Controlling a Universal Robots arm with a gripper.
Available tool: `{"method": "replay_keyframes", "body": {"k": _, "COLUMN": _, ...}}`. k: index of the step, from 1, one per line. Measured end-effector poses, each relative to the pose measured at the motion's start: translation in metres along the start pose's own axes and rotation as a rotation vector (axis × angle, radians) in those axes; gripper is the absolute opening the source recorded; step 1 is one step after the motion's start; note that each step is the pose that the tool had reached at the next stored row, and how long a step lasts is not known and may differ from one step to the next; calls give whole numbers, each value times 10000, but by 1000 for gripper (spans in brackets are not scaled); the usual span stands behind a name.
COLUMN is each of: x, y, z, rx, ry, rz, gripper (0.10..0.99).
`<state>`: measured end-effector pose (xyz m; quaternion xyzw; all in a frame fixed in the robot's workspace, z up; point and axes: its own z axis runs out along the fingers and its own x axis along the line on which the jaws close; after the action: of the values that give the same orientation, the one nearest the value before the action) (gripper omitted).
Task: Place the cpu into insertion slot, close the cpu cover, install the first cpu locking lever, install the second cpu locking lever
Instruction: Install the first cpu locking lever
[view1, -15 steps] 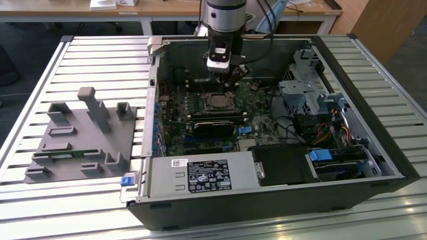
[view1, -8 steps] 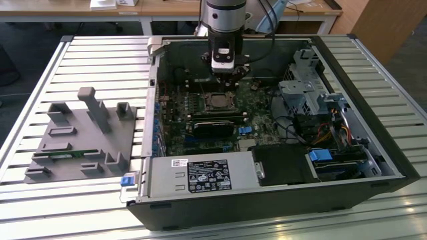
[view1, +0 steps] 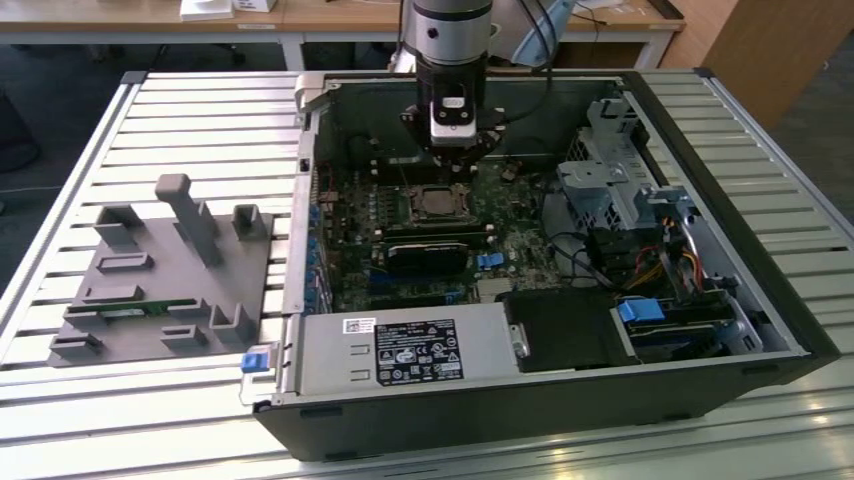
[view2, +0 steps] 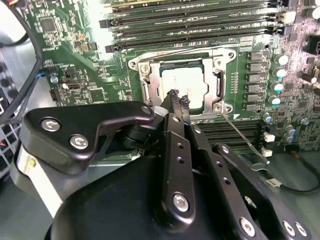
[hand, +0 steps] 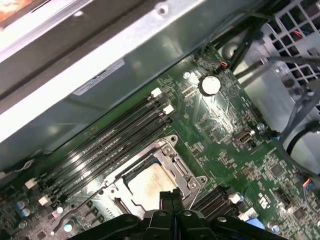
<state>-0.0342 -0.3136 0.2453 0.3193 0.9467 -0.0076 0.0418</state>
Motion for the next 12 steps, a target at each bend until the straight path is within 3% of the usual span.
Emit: {"method": "replay_keyframes", "body": {"k": 12, "x": 0, "y": 0, "z": 0, "rx": -112, "ry": 16, "rz": -1329, "gripper": 122}}
